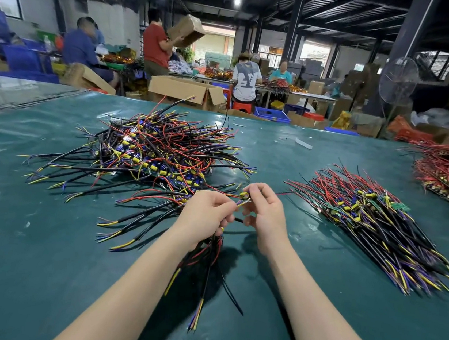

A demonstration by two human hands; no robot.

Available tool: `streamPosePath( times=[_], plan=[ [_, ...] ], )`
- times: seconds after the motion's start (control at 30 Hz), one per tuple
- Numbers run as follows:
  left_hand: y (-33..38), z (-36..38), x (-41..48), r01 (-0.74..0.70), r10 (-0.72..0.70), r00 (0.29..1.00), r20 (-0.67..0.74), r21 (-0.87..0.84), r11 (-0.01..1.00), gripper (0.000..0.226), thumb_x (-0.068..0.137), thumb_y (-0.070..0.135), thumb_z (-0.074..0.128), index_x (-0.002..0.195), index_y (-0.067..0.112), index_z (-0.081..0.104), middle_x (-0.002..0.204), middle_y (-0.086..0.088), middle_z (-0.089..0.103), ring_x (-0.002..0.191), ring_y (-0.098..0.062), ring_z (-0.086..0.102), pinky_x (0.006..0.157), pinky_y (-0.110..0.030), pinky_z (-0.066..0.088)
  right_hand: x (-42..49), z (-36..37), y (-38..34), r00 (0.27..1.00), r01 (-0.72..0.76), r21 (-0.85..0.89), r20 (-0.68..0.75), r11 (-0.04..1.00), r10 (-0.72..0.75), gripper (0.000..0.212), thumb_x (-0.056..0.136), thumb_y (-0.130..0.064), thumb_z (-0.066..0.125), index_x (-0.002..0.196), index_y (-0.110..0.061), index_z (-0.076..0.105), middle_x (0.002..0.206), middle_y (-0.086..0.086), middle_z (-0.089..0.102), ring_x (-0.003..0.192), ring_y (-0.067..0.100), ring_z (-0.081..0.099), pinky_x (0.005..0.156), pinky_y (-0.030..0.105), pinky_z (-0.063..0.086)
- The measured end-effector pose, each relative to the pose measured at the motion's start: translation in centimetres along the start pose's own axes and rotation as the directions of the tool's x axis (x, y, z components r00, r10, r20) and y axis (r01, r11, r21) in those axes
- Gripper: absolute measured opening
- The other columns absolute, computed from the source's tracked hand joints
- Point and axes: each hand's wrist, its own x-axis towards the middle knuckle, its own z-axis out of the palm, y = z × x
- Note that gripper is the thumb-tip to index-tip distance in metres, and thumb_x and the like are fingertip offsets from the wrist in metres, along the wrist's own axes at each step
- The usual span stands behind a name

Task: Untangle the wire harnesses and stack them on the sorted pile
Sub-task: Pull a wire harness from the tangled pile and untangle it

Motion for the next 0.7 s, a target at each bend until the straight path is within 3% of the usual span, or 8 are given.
streamPosePath(
  times=[0.17, 0.23, 0.33, 0.47, 0.53, 0.63, 0.7],
  plan=[
    [-0.1, 0.1, 0.0, -0.107, 0.133, 0.991, -0.016, 0.493, 0.863, 0.025, 0.095, 0.012, 0.038, 0.075, 0.013, 0.054, 0.073, -0.004, 0.062, 0.061, -0.019, 0.05, 0.056, -0.027, 0.033, 0.0, -0.2, 0.2, 0.996, -0.084, 0.207, -0.004, 0.975, 0.087, 0.027, 0.095, -0.002, 0.043, 0.074, -0.009, 0.059, 0.058, -0.003, 0.057, 0.045, 0.002, 0.054, 0.044, 0.017, 0.048],
    [-0.2, 0.3, -0.1, -0.111, 0.149, 0.988, -0.034, 0.51, 0.853, 0.027, 0.095, 0.013, 0.039, 0.071, 0.014, 0.052, 0.075, -0.002, 0.06, 0.071, -0.023, 0.051, 0.059, -0.029, 0.027, 0.1, -0.2, 0.1, 0.994, -0.106, 0.291, 0.044, 0.951, 0.097, 0.026, 0.094, 0.004, 0.04, 0.08, -0.008, 0.058, 0.054, -0.004, 0.061, 0.047, 0.003, 0.058, 0.048, 0.017, 0.05],
    [-0.3, 0.3, -0.1, -0.114, 0.168, 0.983, -0.075, 0.473, 0.874, 0.021, 0.093, 0.018, 0.049, 0.074, 0.014, 0.056, 0.06, 0.007, 0.049, 0.065, -0.018, 0.046, 0.057, -0.029, 0.024, 0.0, 0.1, 0.0, 0.997, -0.081, 0.291, 0.036, 0.953, 0.074, 0.024, 0.092, 0.009, 0.041, 0.089, -0.008, 0.057, 0.061, 0.001, 0.063, 0.049, 0.005, 0.06, 0.05, 0.017, 0.051],
    [-0.7, 0.1, 0.0, -0.13, 0.216, 0.966, -0.143, 0.453, 0.882, 0.017, 0.09, 0.019, 0.055, 0.084, 0.008, 0.067, 0.058, 0.007, 0.051, 0.063, -0.017, 0.046, 0.059, -0.028, 0.029, -0.7, 1.5, 0.4, 0.979, 0.032, 0.263, -0.204, 0.964, 0.023, 0.034, 0.088, 0.012, 0.047, 0.09, -0.021, 0.039, 0.074, 0.009, 0.055, 0.051, 0.009, 0.061, 0.049, 0.02, 0.053],
    [-0.7, 0.1, -0.2, -0.147, 0.243, 0.957, -0.161, 0.453, 0.879, 0.017, 0.09, 0.02, 0.056, 0.084, 0.01, 0.069, 0.056, 0.009, 0.051, 0.062, -0.017, 0.047, 0.059, -0.027, 0.03, -1.1, 2.1, 0.5, 0.938, 0.042, 0.344, -0.337, 0.938, 0.081, 0.039, 0.086, 0.013, 0.05, 0.083, -0.021, 0.031, 0.074, 0.01, 0.053, 0.056, 0.016, 0.058, 0.046, 0.021, 0.052],
    [-0.7, 0.3, -0.3, -0.168, 0.278, 0.943, -0.184, 0.456, 0.874, 0.017, 0.088, 0.021, 0.059, 0.081, 0.014, 0.073, 0.054, 0.008, 0.053, 0.061, -0.016, 0.048, 0.058, -0.028, 0.029, -1.1, 2.6, 0.5, 0.88, 0.047, 0.47, -0.436, 0.881, 0.186, 0.039, 0.085, 0.013, 0.052, 0.078, -0.018, 0.03, 0.071, 0.011, 0.055, 0.057, 0.02, 0.055, 0.041, 0.021, 0.05],
    [-0.7, 0.5, -0.4, -0.185, 0.302, 0.935, -0.186, 0.47, 0.863, 0.019, 0.088, 0.023, 0.059, 0.077, 0.015, 0.073, 0.052, 0.006, 0.051, 0.059, -0.018, 0.046, 0.057, -0.029, 0.028, -1.1, 2.6, 0.4, 0.875, 0.065, 0.427, -0.459, 0.902, 0.154, 0.034, 0.085, 0.011, 0.054, 0.075, -0.015, 0.035, 0.066, 0.011, 0.055, 0.052, 0.018, 0.055, 0.041, 0.022, 0.05]
  ],
)
